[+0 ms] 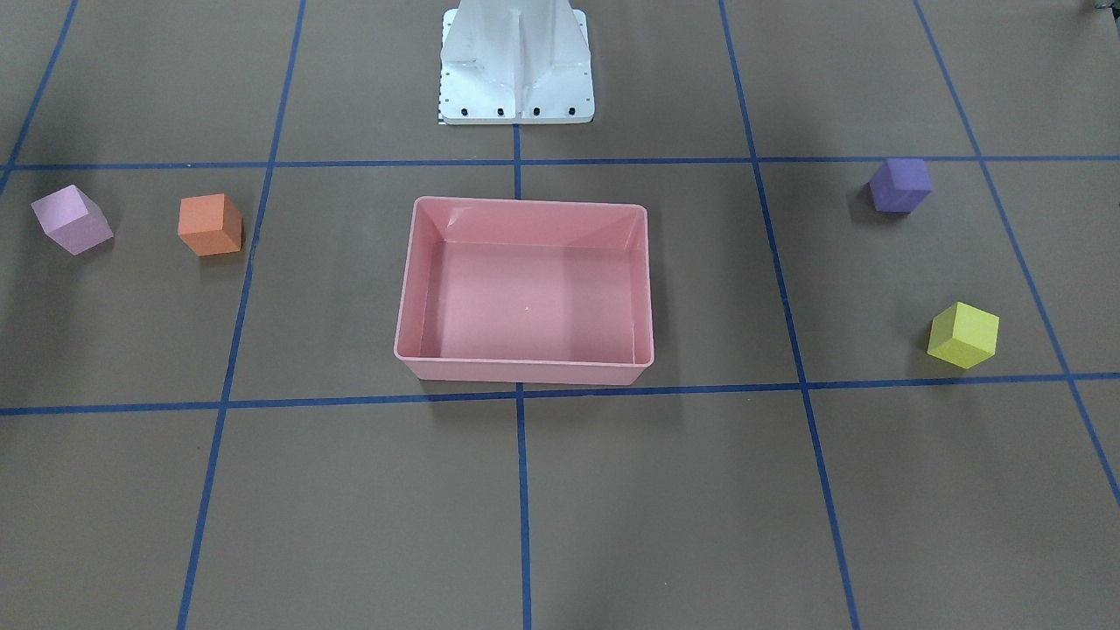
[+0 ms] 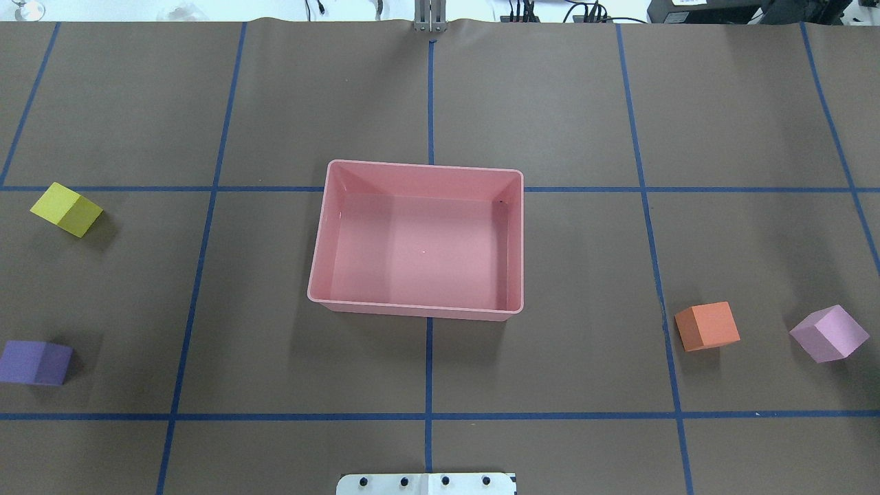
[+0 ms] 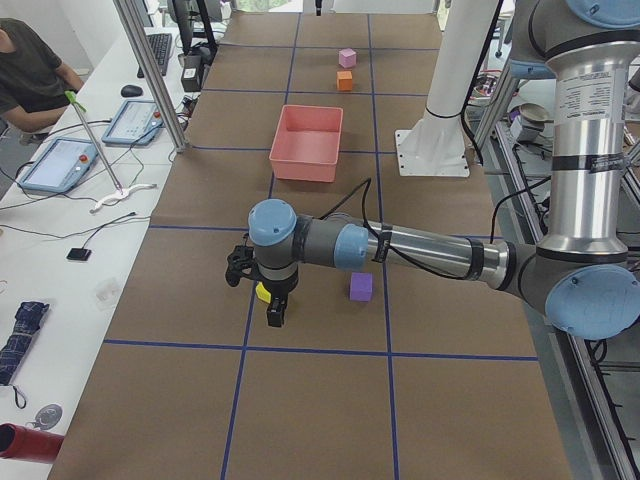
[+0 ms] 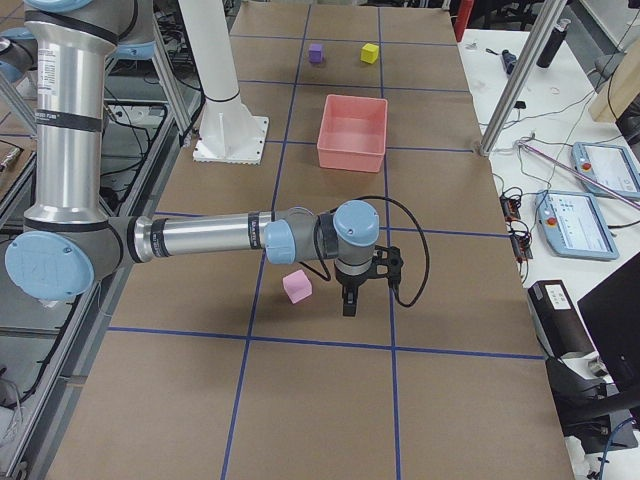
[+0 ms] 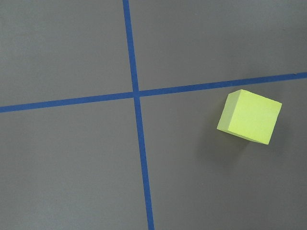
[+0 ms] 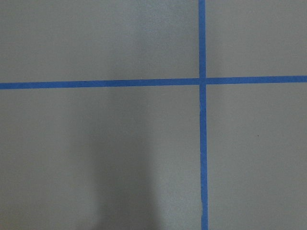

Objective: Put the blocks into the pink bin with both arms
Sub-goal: 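Move the right gripper toward the lavender cube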

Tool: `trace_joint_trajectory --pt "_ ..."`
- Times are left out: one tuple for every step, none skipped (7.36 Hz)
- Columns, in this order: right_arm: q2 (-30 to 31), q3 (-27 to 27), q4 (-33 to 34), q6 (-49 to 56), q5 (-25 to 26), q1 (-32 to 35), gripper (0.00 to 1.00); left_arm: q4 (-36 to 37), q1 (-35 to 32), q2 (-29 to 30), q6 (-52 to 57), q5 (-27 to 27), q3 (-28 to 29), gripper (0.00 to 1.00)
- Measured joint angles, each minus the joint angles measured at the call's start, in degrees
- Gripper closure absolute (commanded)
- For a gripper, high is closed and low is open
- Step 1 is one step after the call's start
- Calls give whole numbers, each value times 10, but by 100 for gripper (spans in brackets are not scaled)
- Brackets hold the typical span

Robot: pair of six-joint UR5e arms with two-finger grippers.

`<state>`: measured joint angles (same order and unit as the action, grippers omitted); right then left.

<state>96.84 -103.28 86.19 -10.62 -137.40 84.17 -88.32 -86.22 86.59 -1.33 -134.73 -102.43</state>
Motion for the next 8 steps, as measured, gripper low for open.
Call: trace_joint_trajectory --pt "11 -9 -27 -1 -9 -14 1 0 0 -4 0 0 -7 0" --pt "27 -13 -64 -2 -23 -39 1 -1 -1 -11 -1 0 -13 0" --pt "52 -14 -138 -2 -33 -72 1 -1 -1 -17 -1 0 -20 0" --pt "79 -14 -217 -5 -33 -99 1 -2 -1 -22 -1 0 -25 0" --pt "100 -14 -267 -6 -25 -126 2 -2 0 -24 -1 0 -27 0" --pt "112 -14 -290 -5 -8 -156 2 -2 0 -25 -1 0 -28 0" --pt "118 -15 -299 -3 9 -181 3 -2 0 -25 -1 0 -30 0" --pt "119 -16 -302 -3 27 -208 2 -2 0 -26 -1 0 -31 0"
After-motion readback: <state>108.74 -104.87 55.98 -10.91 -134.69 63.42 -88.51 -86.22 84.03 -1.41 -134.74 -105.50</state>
